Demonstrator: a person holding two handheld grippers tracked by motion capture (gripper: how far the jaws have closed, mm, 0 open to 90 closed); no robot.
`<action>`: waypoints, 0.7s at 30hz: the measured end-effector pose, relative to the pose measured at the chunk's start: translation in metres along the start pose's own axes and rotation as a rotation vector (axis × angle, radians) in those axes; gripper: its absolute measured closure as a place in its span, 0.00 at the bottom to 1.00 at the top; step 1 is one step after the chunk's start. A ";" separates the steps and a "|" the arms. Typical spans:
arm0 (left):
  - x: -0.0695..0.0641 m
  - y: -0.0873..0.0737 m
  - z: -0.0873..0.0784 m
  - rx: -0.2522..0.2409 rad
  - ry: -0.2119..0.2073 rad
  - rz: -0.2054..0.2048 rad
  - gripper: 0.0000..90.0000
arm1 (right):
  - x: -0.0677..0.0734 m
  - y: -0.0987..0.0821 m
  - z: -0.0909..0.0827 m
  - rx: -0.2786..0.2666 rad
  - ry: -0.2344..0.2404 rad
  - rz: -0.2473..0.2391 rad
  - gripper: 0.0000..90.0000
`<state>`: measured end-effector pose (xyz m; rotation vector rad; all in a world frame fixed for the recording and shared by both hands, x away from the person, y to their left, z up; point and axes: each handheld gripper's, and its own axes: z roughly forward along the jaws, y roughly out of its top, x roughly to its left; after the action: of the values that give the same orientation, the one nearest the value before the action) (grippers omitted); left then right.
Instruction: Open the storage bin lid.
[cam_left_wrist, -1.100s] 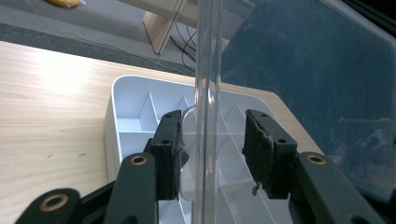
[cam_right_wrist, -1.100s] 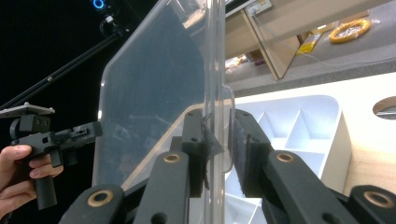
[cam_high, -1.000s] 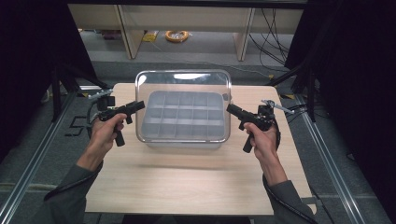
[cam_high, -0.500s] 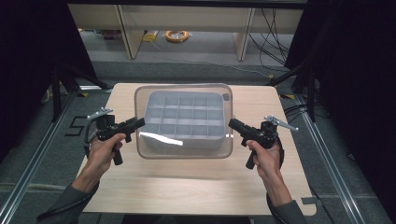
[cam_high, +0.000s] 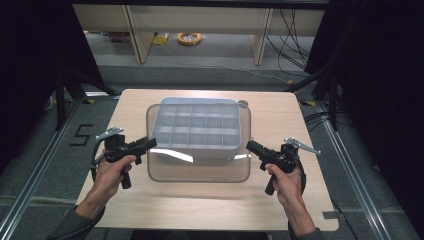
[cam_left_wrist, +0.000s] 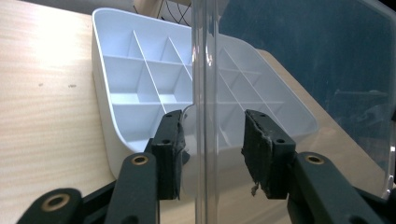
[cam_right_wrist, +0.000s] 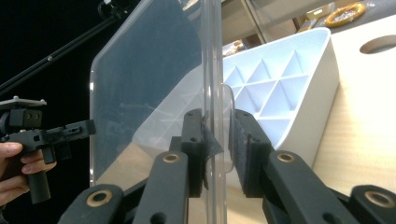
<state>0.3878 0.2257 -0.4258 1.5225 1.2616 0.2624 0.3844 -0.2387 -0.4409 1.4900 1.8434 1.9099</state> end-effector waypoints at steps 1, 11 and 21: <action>0.000 -0.003 -0.001 0.004 -0.004 -0.005 0.65 | 0.002 -0.002 -0.002 0.008 0.000 0.030 0.85; 0.002 -0.030 -0.016 0.026 -0.002 -0.028 0.66 | 0.011 -0.028 -0.011 0.039 -0.015 0.044 0.84; 0.001 -0.051 -0.031 0.054 -0.014 -0.035 0.66 | 0.018 -0.055 -0.026 0.061 -0.030 0.060 0.85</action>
<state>0.3373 0.2368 -0.4554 1.5442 1.2928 0.1957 0.3284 -0.2314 -0.4697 1.6018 1.8806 1.8617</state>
